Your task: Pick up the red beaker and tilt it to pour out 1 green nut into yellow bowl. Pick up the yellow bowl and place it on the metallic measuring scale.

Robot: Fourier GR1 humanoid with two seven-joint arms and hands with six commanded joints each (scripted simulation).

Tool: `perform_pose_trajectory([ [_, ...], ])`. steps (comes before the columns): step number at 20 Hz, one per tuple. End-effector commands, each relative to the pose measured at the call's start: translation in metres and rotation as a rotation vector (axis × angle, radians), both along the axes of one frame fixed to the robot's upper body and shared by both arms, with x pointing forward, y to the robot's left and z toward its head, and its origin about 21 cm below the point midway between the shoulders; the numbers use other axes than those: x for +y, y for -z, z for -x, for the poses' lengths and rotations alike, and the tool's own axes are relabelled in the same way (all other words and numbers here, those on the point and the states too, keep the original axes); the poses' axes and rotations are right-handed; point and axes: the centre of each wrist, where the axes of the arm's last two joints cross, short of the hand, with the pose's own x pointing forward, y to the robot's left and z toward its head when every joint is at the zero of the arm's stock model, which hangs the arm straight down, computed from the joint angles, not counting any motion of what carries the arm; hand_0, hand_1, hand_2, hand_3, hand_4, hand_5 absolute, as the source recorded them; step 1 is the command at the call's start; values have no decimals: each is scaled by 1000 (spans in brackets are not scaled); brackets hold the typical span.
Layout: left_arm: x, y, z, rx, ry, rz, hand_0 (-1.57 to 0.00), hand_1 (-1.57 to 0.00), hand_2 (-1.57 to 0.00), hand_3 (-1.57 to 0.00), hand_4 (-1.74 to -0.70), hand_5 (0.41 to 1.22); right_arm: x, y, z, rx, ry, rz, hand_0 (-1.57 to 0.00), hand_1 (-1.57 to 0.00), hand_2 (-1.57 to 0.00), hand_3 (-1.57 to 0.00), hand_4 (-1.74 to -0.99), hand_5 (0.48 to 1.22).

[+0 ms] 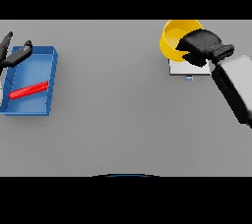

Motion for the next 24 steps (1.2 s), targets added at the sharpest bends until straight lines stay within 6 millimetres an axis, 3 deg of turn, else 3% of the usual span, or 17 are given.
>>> perform_pose_trajectory([
  [1, 1, 0, 4, -4, 2, 3, 1, 1, 1, 1, -853, 761, -5, 3, -3, -2, 22, -7, -1569, -1571, -1551, -1154, -1741, 1221],
  [5, -2, -7, 2, 11, -12, -1, 1, 1, 1, 1, -865, 779, -23, 16, -11, 11, 83, -15, -1570, -1571, -1500, -1181, -1741, 1221],
  [8, -7, -1, 0, 26, -11, -7, 1, 1, 1, 1, -863, 797, -30, 29, -18, 24, 110, -26, -1571, -1571, -1428, -1290, -1741, 1221],
  [18, -3, -2, -3, 21, -5, -10, 1, 1, 1, 1, -844, 783, -37, 55, -20, 81, 156, -26, -1571, -1571, -1374, -1448, -1741, 1221],
  [20, -7, -3, -3, 23, -2, -18, 1, 1, 1, 1, -838, 779, -40, 52, -21, 78, 166, -30, -1565, -1496, -1437, -1249, -1741, 1221],
  [21, -5, -5, -2, 27, -2, -15, 1, 1, 1, 1, -836, 775, -41, 51, -21, 90, 177, -24, -1558, -1428, -1343, -1110, -1682, 1221],
  [22, -6, -5, -1, 24, 0, -8, 1, 1, 1, 1, -837, 773, -41, 54, -20, 93, 183, -30, -1471, -1285, -1178, -959, -1632, 1145],
  [24, -5, -4, -1, 27, 0, -12, 1, 1, 1, 1, -834, 771, -38, 51, -21, 117, 190, -64, -1147, -958, -848, -688, -1559, 1014],
])
